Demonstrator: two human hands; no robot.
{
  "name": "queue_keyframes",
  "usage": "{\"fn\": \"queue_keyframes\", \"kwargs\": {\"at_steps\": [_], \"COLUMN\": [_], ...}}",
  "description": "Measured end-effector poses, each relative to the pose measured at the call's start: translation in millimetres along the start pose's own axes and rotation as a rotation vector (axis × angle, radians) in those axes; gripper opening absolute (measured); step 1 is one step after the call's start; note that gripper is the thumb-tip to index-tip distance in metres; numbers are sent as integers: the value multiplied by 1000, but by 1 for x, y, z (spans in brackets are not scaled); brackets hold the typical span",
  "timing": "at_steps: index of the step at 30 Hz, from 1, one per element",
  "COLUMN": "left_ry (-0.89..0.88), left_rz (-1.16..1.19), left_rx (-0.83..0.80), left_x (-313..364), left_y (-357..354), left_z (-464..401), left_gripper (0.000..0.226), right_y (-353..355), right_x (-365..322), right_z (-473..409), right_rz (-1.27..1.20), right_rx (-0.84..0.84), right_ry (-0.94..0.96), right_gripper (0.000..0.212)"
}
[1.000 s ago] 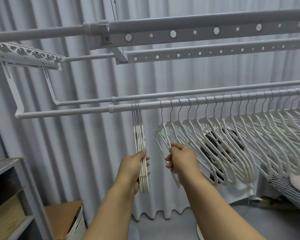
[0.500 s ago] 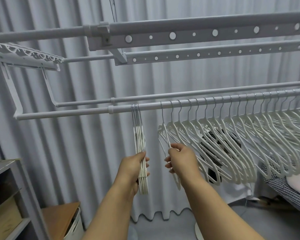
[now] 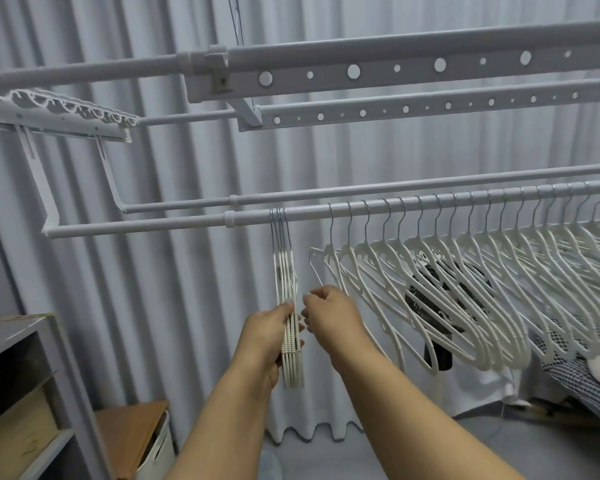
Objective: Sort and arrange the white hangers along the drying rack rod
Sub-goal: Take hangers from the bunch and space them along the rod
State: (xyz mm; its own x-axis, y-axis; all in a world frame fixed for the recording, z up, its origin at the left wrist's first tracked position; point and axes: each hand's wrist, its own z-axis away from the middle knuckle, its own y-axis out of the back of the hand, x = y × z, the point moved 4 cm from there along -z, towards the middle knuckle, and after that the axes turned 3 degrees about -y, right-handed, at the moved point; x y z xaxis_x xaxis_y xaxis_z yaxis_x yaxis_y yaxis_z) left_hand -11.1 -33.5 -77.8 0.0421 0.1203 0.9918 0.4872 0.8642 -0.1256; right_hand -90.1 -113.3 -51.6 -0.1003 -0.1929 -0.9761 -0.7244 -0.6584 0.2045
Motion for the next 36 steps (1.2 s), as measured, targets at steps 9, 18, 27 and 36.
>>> {"fn": "queue_keyframes", "kwargs": {"at_steps": [9,18,27,36], "left_ry": [-12,-32,-34,-41], "left_rz": [17,-1,-14,-28], "left_rx": [14,67,142,158], "left_x": [1,3,6,13], "left_y": [7,13,23,29], "left_z": [5,6,5,12], "left_gripper": [31,33,30,28], "right_y": [-17,-21,-10,1], "right_x": [8,7,11,16], "right_z": [-17,-24,-20,-24], "right_rz": [-352,-238,-206,-242], "right_rx": [-127,28,80,137], "right_ry": [-189,-98,-33,-48], "right_gripper": [10,29,37,38]}}
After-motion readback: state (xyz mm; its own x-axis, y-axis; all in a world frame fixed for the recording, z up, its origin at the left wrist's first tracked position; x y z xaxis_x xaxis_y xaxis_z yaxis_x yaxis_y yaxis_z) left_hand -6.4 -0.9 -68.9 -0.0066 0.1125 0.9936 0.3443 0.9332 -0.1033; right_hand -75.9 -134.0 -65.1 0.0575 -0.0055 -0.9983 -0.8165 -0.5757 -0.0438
